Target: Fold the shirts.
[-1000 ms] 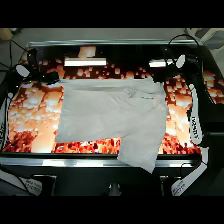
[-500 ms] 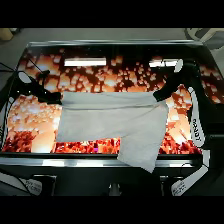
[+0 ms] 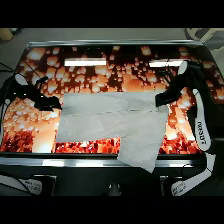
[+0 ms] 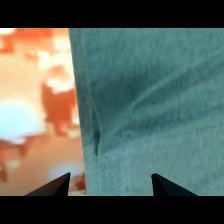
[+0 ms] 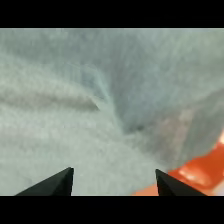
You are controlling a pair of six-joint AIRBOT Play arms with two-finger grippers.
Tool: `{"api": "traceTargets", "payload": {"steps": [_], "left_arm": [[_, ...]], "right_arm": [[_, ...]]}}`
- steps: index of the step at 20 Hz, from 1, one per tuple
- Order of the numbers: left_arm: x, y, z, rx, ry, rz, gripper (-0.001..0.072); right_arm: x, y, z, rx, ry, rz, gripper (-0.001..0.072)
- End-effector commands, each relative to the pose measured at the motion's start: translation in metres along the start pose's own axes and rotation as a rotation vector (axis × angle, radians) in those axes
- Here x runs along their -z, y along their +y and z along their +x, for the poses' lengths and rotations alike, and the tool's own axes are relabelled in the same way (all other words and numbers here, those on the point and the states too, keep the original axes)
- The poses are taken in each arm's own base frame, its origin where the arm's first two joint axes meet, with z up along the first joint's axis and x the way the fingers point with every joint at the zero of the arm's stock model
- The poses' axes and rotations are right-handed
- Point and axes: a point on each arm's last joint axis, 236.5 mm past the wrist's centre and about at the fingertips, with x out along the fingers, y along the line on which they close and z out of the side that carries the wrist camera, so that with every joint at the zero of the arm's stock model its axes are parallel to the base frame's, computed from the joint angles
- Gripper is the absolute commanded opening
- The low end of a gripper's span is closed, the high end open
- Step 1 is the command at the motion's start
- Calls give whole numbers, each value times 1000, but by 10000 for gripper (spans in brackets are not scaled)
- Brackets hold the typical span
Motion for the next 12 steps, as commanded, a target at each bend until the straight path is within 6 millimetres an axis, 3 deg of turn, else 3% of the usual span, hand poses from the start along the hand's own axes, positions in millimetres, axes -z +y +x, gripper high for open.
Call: {"api": "traceTargets", "payload": {"steps": [1, 3, 6, 7, 9, 11, 12], "left_arm": [[43, 19, -21, 4, 45, -66, 595], [88, 25, -1, 16, 86, -105, 595], [148, 24, 48, 40, 109, -161, 592], [157, 19, 60, 64, 99, -174, 592], [157, 7, 74, 126, 67, -216, 589], [150, -2, 78, 156, 35, -211, 494], [146, -2, 79, 149, 22, -207, 494]], "right_arm": [[50, -17, -25, 15, 46, 61, 485], [74, -10, -11, 17, 35, 85, 484], [100, 20, 15, -40, 14, 69, 484], [106, 24, 19, -45, 13, 63, 484], [113, 27, 20, -45, 17, 57, 484], [113, 27, 19, -42, 12, 56, 484], [112, 27, 19, -41, 10, 56, 484]]}}
